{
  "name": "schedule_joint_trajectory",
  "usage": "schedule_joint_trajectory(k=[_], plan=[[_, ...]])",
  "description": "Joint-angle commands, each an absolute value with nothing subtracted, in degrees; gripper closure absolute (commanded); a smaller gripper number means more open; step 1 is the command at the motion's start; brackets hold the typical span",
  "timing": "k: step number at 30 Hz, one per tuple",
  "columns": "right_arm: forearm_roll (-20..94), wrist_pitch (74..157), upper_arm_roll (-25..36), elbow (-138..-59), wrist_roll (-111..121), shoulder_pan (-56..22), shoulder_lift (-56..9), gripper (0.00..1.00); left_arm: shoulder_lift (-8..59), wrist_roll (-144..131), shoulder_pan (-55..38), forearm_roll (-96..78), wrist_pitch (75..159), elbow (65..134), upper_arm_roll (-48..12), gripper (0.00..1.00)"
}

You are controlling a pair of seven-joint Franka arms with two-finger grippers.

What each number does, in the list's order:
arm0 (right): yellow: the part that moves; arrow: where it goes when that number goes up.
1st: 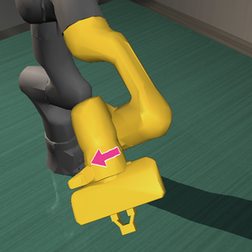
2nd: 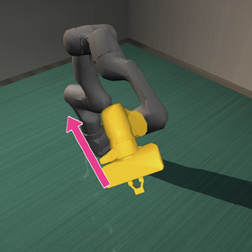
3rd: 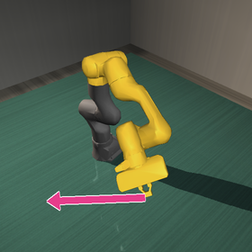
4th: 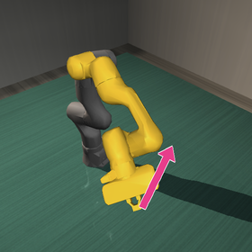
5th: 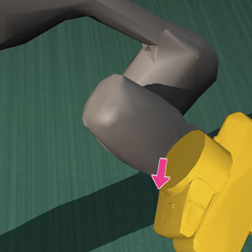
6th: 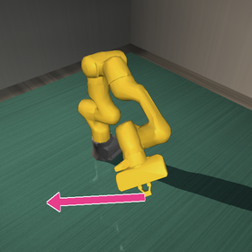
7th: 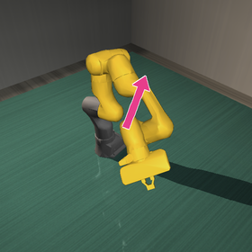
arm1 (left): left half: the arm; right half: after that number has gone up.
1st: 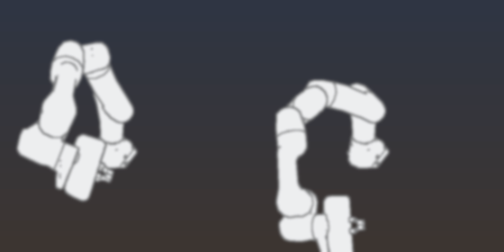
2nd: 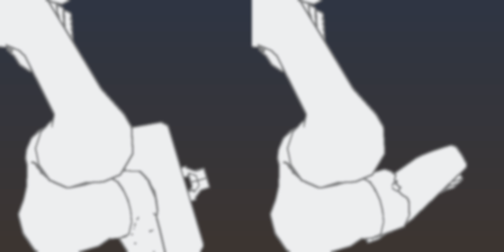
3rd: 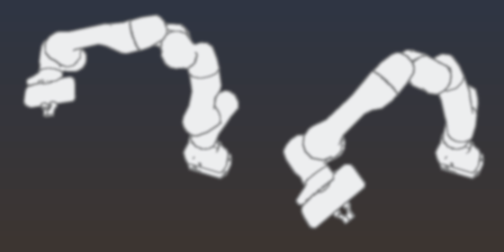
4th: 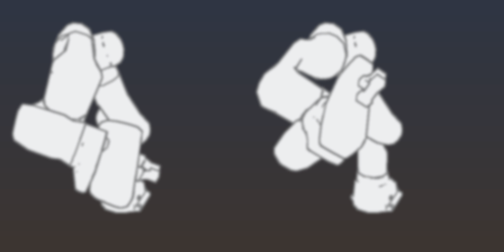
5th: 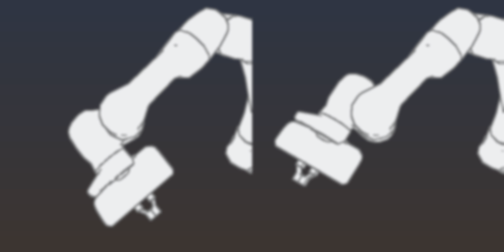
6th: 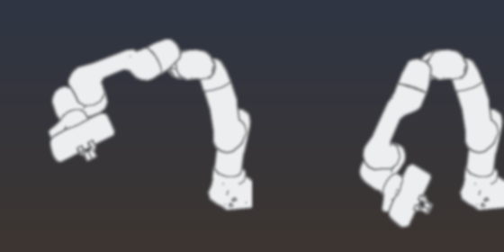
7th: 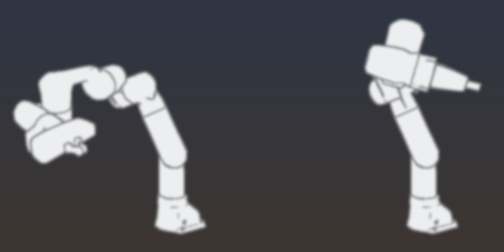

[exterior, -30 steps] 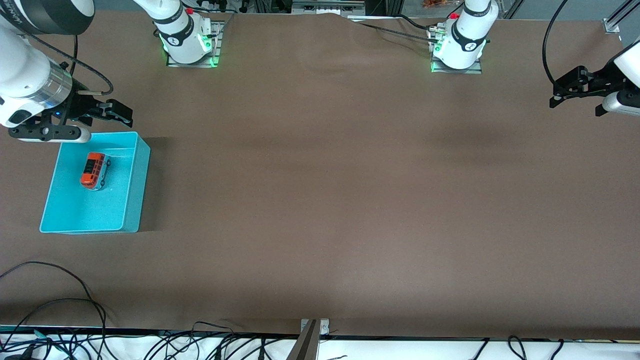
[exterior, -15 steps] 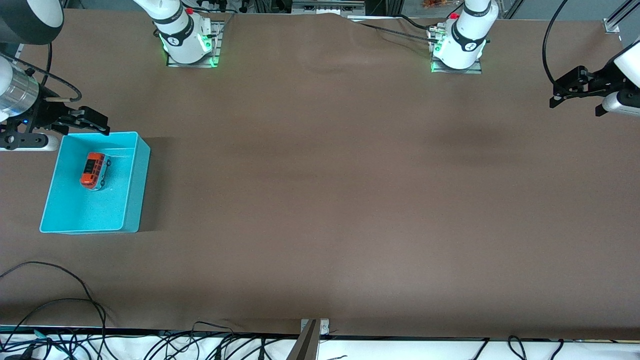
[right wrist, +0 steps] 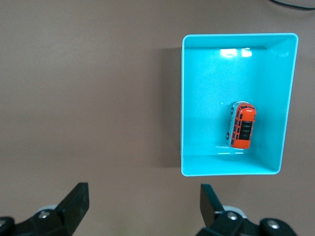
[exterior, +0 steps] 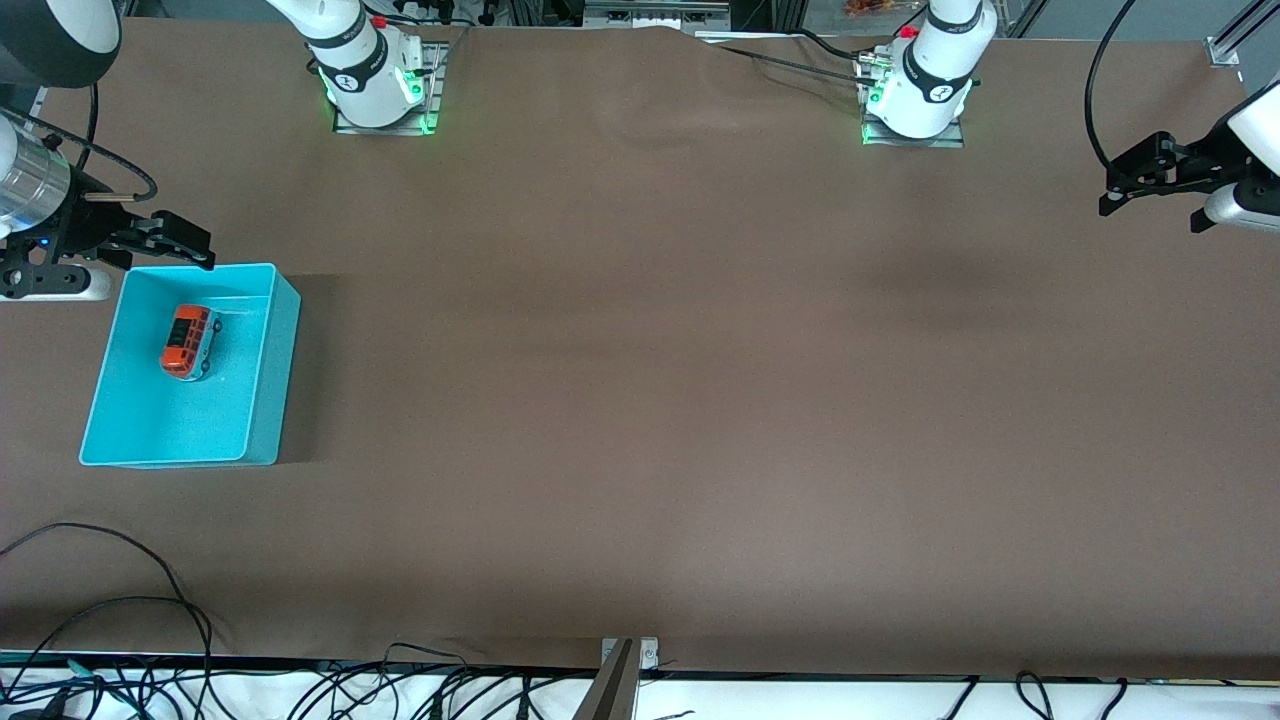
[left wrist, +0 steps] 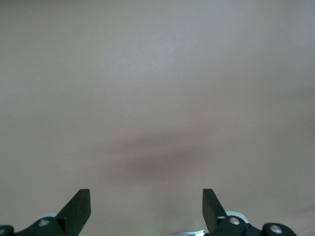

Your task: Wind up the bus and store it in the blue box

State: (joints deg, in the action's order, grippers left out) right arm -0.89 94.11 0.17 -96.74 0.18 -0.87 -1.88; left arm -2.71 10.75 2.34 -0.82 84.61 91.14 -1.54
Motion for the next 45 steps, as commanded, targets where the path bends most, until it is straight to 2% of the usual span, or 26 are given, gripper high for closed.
schedule_joint_trajectory(k=[1,11,32,45], plan=[[-0.26,92.64,0.18,-95.45,1.14,-0.53,-1.93,0.00,-2.20,11.87,2.64,-2.55,83.41,89.74,-1.58,0.00],[-0.18,89.12,0.09,-92.55,0.79,-0.62,-1.85,0.00,-2.29,11.87,2.64,-2.46,83.41,89.65,-1.67,0.00],[2.02,89.82,0.09,-87.28,0.53,-0.70,-2.46,0.00,-2.20,11.95,2.72,-2.46,83.41,89.65,-1.67,0.00],[1.67,89.91,0.79,-87.19,0.62,-0.44,-2.55,0.00,-2.20,11.87,2.64,-2.46,83.41,89.65,-1.67,0.00]])
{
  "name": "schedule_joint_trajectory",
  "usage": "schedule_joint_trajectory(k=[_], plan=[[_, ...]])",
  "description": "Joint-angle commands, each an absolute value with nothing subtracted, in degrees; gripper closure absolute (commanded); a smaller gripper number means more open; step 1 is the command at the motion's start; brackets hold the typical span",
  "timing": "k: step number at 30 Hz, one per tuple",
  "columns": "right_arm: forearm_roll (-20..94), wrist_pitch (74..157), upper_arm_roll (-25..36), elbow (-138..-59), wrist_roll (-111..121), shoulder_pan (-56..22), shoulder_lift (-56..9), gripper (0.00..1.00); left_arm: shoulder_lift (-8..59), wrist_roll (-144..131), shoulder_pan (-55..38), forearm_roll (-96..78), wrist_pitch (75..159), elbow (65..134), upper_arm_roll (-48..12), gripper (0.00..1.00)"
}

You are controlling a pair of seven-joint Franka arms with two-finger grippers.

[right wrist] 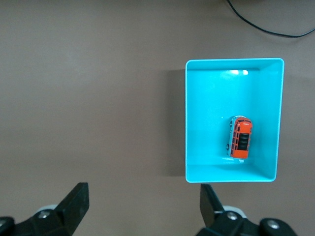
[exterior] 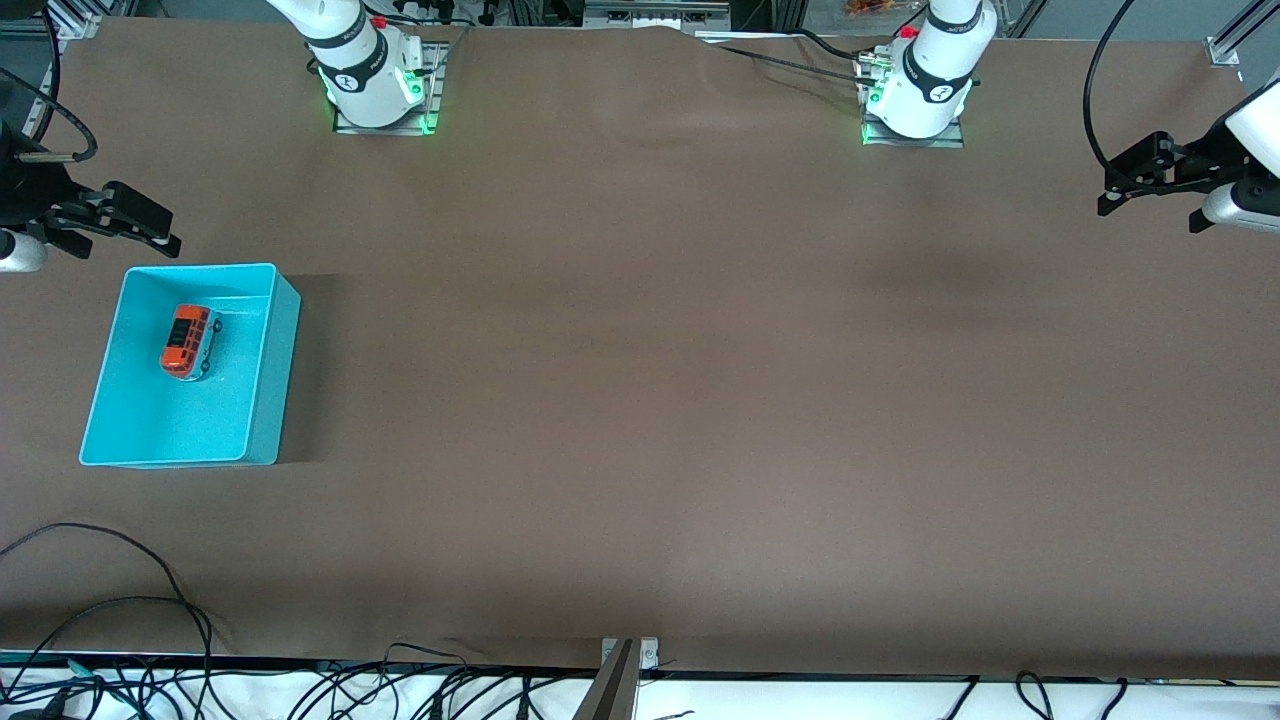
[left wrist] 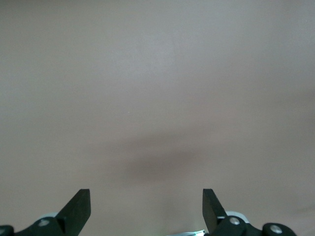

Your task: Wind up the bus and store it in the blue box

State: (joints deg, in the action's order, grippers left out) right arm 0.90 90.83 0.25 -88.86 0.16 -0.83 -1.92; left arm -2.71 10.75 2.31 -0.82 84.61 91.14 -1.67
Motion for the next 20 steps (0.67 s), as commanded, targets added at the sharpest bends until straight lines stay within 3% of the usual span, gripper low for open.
schedule_joint_trajectory(k=[1,20], plan=[[1.58,89.91,0.79,-87.19,0.44,-0.44,-2.55,0.00,-2.20,11.87,2.64,-2.46,83.41,89.65,-1.76,0.00],[1.41,89.74,1.93,-86.40,0.53,-0.53,-2.55,0.00,-2.20,11.87,2.72,-2.46,83.41,89.65,-1.67,0.00]])
